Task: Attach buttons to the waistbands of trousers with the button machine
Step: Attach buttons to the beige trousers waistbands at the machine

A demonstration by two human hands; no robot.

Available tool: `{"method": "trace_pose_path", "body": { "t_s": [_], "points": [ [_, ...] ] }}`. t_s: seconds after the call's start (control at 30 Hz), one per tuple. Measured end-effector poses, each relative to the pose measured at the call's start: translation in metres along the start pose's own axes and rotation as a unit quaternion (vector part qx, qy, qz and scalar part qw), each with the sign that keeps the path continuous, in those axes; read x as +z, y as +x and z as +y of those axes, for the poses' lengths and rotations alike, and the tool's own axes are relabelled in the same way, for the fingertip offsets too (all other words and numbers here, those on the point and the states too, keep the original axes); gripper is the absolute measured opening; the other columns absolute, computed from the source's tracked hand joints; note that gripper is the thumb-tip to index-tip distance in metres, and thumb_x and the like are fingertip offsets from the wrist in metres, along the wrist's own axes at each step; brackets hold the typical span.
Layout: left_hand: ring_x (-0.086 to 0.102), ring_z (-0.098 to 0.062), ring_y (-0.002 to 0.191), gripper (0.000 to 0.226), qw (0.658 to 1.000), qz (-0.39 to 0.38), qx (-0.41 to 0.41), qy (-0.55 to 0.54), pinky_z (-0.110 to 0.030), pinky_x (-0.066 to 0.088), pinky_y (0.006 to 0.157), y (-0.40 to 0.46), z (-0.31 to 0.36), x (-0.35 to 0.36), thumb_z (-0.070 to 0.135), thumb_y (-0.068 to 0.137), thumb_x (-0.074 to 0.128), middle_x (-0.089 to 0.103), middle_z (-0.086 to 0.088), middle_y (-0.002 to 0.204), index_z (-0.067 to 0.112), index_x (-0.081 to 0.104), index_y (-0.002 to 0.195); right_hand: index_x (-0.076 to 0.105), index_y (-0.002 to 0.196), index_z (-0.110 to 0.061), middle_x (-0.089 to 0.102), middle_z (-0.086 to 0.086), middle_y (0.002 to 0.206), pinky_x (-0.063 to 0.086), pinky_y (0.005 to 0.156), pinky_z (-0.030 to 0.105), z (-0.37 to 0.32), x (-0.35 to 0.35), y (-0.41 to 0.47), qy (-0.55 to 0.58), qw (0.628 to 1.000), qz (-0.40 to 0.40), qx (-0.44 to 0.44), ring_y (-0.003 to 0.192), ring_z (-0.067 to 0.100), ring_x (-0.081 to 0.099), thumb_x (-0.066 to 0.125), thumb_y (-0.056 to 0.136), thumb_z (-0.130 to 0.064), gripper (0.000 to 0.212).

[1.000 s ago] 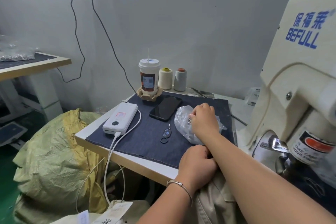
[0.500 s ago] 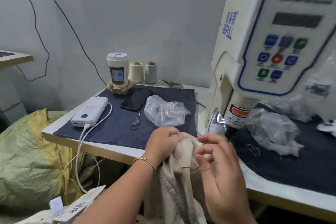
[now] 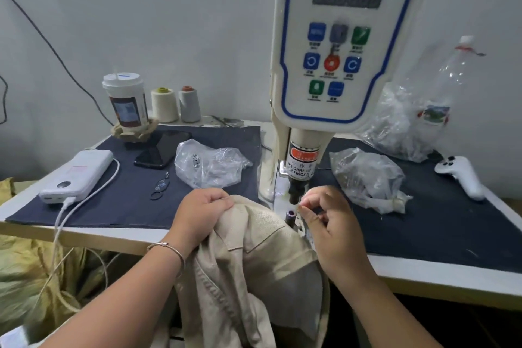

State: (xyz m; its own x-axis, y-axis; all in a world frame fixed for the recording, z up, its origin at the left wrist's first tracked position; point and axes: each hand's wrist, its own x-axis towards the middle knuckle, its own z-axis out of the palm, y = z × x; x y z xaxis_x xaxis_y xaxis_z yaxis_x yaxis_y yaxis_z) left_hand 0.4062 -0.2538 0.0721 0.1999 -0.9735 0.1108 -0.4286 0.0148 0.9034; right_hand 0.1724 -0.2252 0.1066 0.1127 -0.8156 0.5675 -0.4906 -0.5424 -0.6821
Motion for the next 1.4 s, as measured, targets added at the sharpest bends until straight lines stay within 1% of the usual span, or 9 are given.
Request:
{"method": "trace_pose_path", "body": {
  "t_s": [0.17, 0.3, 0.6, 0.83, 0.97, 1.07, 1.17, 1.3, 1.4],
  "points": [
    [0.054, -0.009, 0.07, 0.024, 1.0, -0.003, -0.003, -0.012, -0.031, 0.044, 0.075, -0.003, 0.004, -0.001, 0.037, 0.072, 0.062, 0.067, -0.011, 0.075, 0.015, 0.071, 0.069, 0.063, 0.083, -0.008, 0.054, -0.005, 0.094, 0.037, 0.071, 0.003, 0.001, 0.006, 0.002, -0.008, 1.0, -0.016, -0.007, 0.074, -0.003, 0.051, 0.069, 0.086, -0.005, 0.007],
    [0.054, -0.009, 0.069, 0.024, 1.0, -0.004, -0.011, -0.015, -0.029, 0.043, 0.073, -0.004, 0.007, -0.001, 0.038, 0.072, 0.06, 0.065, -0.005, 0.069, 0.016, 0.071, 0.067, 0.064, 0.084, -0.002, 0.048, -0.018, 0.092, 0.038, 0.073, 0.002, 0.001, 0.006, 0.004, -0.042, 0.998, 0.007, -0.035, 0.075, 0.005, 0.05, 0.073, 0.081, 0.0, 0.01],
    [0.054, -0.009, 0.07, 0.019, 1.0, 0.0, -0.012, -0.011, -0.028, 0.043, 0.074, -0.001, 0.003, -0.001, 0.018, 0.089, 0.067, 0.064, -0.002, 0.07, 0.012, 0.072, 0.071, 0.066, 0.077, 0.004, 0.044, -0.023, 0.089, 0.043, 0.07, 0.02, -0.004, 0.0, 0.009, -0.094, 0.991, 0.008, -0.091, 0.073, 0.019, 0.053, 0.077, 0.075, 0.003, 0.011],
    [0.054, -0.01, 0.071, 0.022, 1.0, -0.017, -0.012, -0.003, -0.027, 0.043, 0.073, -0.004, 0.007, -0.003, 0.02, 0.09, 0.066, 0.062, 0.003, 0.068, 0.014, 0.072, 0.069, 0.073, 0.08, -0.003, 0.061, -0.001, 0.086, 0.051, 0.073, 0.027, -0.002, -0.013, -0.001, -0.088, 0.995, -0.003, -0.054, 0.086, 0.019, 0.058, 0.073, 0.08, -0.002, 0.0],
    [0.047, -0.006, 0.064, 0.025, 0.996, -0.089, 0.007, -0.02, -0.02, 0.038, 0.066, -0.017, 0.026, -0.012, 0.017, 0.095, 0.061, 0.053, 0.01, 0.062, 0.012, 0.066, 0.071, 0.071, 0.08, -0.011, 0.062, -0.009, 0.085, 0.047, 0.071, 0.017, -0.01, -0.032, -0.021, -0.069, 0.997, 0.02, -0.015, 0.084, 0.011, 0.059, 0.073, 0.081, -0.004, 0.007],
    [0.051, -0.005, 0.066, 0.017, 0.971, -0.211, 0.018, -0.108, -0.016, 0.04, 0.064, -0.037, 0.052, -0.027, 0.019, 0.094, 0.063, 0.057, 0.003, 0.071, 0.008, 0.068, 0.081, 0.07, 0.079, -0.024, 0.068, -0.014, 0.079, 0.046, 0.067, 0.01, -0.023, -0.047, -0.034, -0.012, 0.999, 0.004, 0.038, 0.081, 0.003, 0.062, 0.071, 0.083, -0.007, 0.017],
    [0.058, -0.01, 0.072, 0.014, 0.933, -0.333, 0.005, -0.135, -0.018, 0.046, 0.069, -0.064, 0.081, -0.034, 0.023, 0.087, 0.064, 0.064, -0.003, 0.08, 0.011, 0.072, 0.088, 0.072, 0.092, -0.03, 0.072, -0.018, 0.09, 0.051, 0.079, 0.022, -0.043, -0.054, -0.038, 0.081, 0.99, -0.077, 0.086, 0.09, 0.001, 0.065, 0.065, 0.088, -0.007, 0.024],
    [0.062, -0.012, 0.083, 0.015, 0.909, -0.4, 0.02, -0.114, -0.022, 0.05, 0.08, -0.094, 0.112, -0.035, 0.019, 0.088, 0.062, 0.07, -0.004, 0.09, 0.016, 0.077, 0.091, 0.068, 0.112, -0.024, 0.071, -0.004, 0.111, 0.052, 0.091, 0.028, -0.07, -0.059, -0.04, 0.275, 0.933, -0.204, 0.106, 0.108, 0.012, 0.063, 0.063, 0.089, -0.004, 0.031],
    [0.061, -0.008, 0.088, 0.017, 0.902, -0.415, 0.058, -0.1, -0.019, 0.048, 0.082, -0.11, 0.133, -0.035, 0.016, 0.089, 0.059, 0.068, 0.001, 0.09, 0.02, 0.076, 0.088, 0.067, 0.113, -0.017, 0.069, 0.005, 0.109, 0.052, 0.089, 0.025, -0.075, -0.069, -0.04, 0.333, 0.899, -0.245, 0.144, 0.102, 0.017, 0.064, 0.067, 0.08, -0.015, 0.033]
  ]
}}
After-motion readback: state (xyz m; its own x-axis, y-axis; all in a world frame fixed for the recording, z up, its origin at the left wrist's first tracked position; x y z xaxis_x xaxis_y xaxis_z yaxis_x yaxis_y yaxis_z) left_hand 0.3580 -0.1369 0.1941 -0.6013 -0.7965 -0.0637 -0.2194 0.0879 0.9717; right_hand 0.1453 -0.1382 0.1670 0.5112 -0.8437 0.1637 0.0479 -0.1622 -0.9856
